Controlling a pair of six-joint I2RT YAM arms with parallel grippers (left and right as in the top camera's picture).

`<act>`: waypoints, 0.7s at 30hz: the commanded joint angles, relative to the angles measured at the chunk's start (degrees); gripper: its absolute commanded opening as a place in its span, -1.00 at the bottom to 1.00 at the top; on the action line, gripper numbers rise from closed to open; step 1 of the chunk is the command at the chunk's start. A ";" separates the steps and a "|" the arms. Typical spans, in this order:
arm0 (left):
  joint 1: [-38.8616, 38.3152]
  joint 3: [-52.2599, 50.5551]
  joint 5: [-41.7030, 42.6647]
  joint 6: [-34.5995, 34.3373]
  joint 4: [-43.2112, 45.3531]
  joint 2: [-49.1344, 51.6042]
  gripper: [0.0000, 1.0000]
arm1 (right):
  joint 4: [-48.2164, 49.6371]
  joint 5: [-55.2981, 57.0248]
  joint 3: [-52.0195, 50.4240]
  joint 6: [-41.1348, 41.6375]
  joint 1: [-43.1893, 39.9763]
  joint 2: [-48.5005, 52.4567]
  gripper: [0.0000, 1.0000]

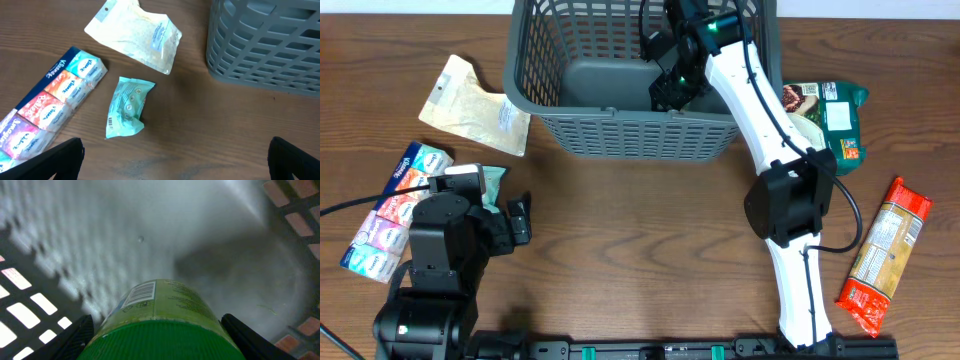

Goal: Pack container
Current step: 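Carry the jar with the right gripper over the basket and release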

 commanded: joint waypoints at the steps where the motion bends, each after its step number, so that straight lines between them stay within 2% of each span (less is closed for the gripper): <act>1: 0.31 1.07 -0.44 -0.52 -0.11 0.00 0.97 | -0.92 -0.02 1.25 -1.11 -0.20 2.97 -0.98; 6: 0.31 1.07 -0.46 -0.52 -0.11 0.00 0.97 | -1.92 -0.04 1.25 -0.22 -0.17 5.20 -0.96; 8: 0.31 1.07 -0.44 -0.55 -0.11 0.00 0.97 | -2.03 -0.09 1.25 -0.20 -0.17 5.20 -0.71; 14: 0.31 1.07 -0.44 -0.52 -0.11 0.00 0.97 | -2.23 -0.07 1.29 -0.22 -0.13 5.05 -0.64; 15: 0.31 1.07 -0.46 -0.52 -0.11 0.00 0.97 | -2.16 -0.07 1.29 -0.22 -0.13 5.05 -0.58; 17: 0.31 1.07 -0.44 -0.52 -0.13 0.00 0.97 | -2.14 -0.07 1.38 0.00 -0.15 5.05 -0.07; 18: 0.31 1.07 -0.46 -0.52 -0.13 0.00 0.97 | -2.12 -0.07 1.38 0.28 -0.15 5.05 0.05; 21: 0.31 1.07 -0.46 -0.52 -0.13 0.00 0.97 | -2.36 -0.04 1.38 0.24 -0.15 5.03 0.18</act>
